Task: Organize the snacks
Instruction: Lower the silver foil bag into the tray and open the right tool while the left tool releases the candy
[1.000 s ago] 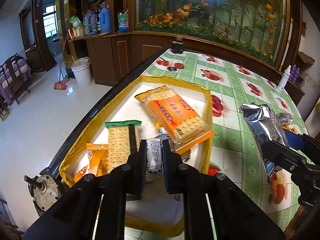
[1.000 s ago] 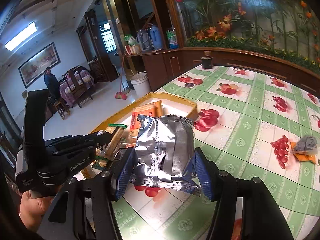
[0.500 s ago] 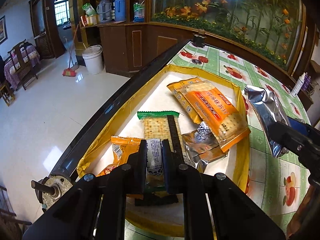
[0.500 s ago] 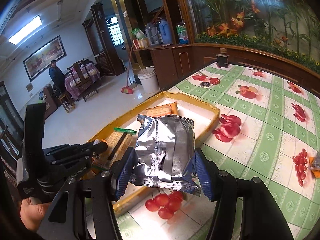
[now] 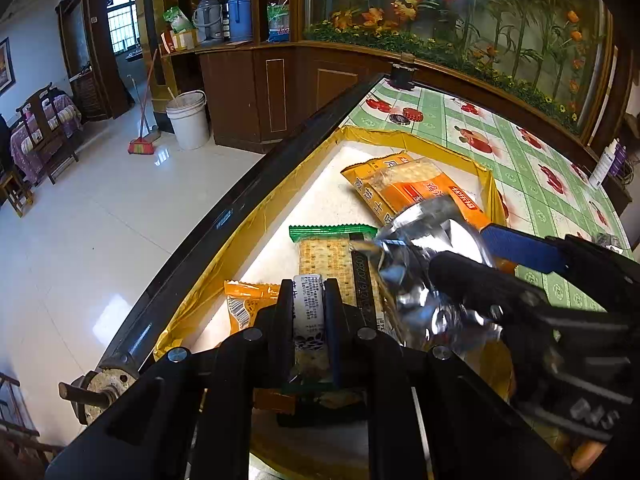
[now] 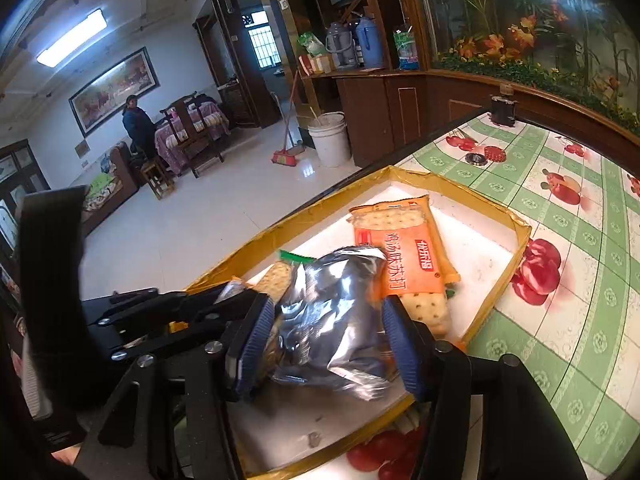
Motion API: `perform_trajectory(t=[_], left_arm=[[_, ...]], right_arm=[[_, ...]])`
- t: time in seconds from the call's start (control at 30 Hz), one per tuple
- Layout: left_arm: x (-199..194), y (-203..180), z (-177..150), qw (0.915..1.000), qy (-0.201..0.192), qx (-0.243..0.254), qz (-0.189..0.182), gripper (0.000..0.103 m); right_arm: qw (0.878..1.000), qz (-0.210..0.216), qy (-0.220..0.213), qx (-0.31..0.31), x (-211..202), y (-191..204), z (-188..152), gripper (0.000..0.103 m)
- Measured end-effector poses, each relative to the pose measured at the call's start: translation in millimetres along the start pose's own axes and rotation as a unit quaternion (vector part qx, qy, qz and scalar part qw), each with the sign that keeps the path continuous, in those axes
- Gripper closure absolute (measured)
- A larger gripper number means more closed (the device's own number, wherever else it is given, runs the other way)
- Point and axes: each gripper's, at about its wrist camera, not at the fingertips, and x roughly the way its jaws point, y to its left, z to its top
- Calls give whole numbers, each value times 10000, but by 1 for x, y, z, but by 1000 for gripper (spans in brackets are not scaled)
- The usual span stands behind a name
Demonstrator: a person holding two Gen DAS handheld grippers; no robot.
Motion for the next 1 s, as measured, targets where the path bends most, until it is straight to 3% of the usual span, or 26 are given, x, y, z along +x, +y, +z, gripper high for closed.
perform_trajectory(t=[0.23, 0.6, 0.67, 0.73, 0.77, 1.0], left_arm=[[3, -3, 4, 10000, -1, 63, 71, 91], [3, -9, 6, 9996, -14, 78, 273, 88], [3, -9, 6, 9993, 8, 72, 364, 73], [0, -11, 7, 9988, -47, 97, 474, 31], [-2, -13, 7, 9987, -106, 116, 489, 25], [-13, -26, 9, 9979, -242, 267, 543, 23]], right_arm=[[9997, -200, -13, 111, 12, -23, 12, 48], [9990, -177, -241, 338, -13, -40, 9, 48], [9987, -201, -262, 398, -18, -45, 7, 47], [9981, -241, -289, 482, -24, -50, 5, 47], [9978, -257, -309, 529, -28, -54, 4, 47], [9948, -419, -428, 829, -54, -79, -13, 47]])
